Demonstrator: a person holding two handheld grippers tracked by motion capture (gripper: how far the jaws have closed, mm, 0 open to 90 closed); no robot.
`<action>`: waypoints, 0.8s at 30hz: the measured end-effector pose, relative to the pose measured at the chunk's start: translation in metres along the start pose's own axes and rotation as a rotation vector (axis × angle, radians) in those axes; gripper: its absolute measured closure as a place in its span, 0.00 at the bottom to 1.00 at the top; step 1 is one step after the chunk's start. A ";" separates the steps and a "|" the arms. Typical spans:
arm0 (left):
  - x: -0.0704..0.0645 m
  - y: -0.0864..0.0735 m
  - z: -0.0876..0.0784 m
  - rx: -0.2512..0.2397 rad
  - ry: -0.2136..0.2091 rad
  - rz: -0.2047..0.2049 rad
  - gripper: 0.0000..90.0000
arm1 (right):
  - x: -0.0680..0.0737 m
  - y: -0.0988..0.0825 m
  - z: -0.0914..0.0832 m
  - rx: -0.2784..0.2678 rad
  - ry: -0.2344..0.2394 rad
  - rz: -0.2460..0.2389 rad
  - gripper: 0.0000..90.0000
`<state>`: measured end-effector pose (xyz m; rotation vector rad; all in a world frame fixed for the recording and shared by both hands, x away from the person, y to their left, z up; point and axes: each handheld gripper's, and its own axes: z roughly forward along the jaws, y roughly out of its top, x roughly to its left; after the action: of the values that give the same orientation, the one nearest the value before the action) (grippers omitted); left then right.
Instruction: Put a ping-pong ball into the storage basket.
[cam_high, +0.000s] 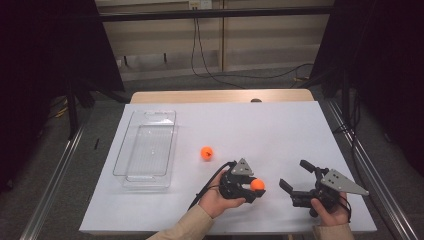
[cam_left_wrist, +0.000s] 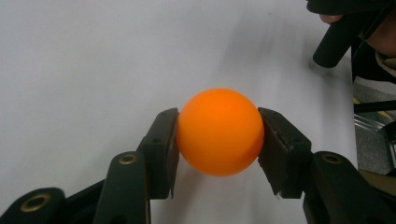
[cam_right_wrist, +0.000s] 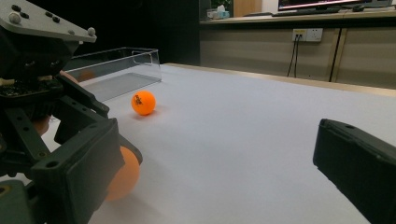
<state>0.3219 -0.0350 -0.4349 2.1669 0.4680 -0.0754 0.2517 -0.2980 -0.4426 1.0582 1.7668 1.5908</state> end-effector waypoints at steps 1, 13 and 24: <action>0.000 0.000 -0.001 -0.004 -0.001 -0.002 0.57 | 0.000 0.000 0.000 0.000 0.000 0.000 0.01; 0.006 0.001 -0.013 -0.026 0.003 -0.026 0.57 | 0.000 0.000 0.000 0.002 0.000 -0.001 0.01; 0.013 0.001 -0.025 -0.037 0.020 -0.052 0.57 | 0.000 0.000 0.000 0.004 0.001 -0.001 0.01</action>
<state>0.3313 -0.0120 -0.4219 2.1215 0.5326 -0.0736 0.2514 -0.2977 -0.4426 1.0580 1.7712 1.5878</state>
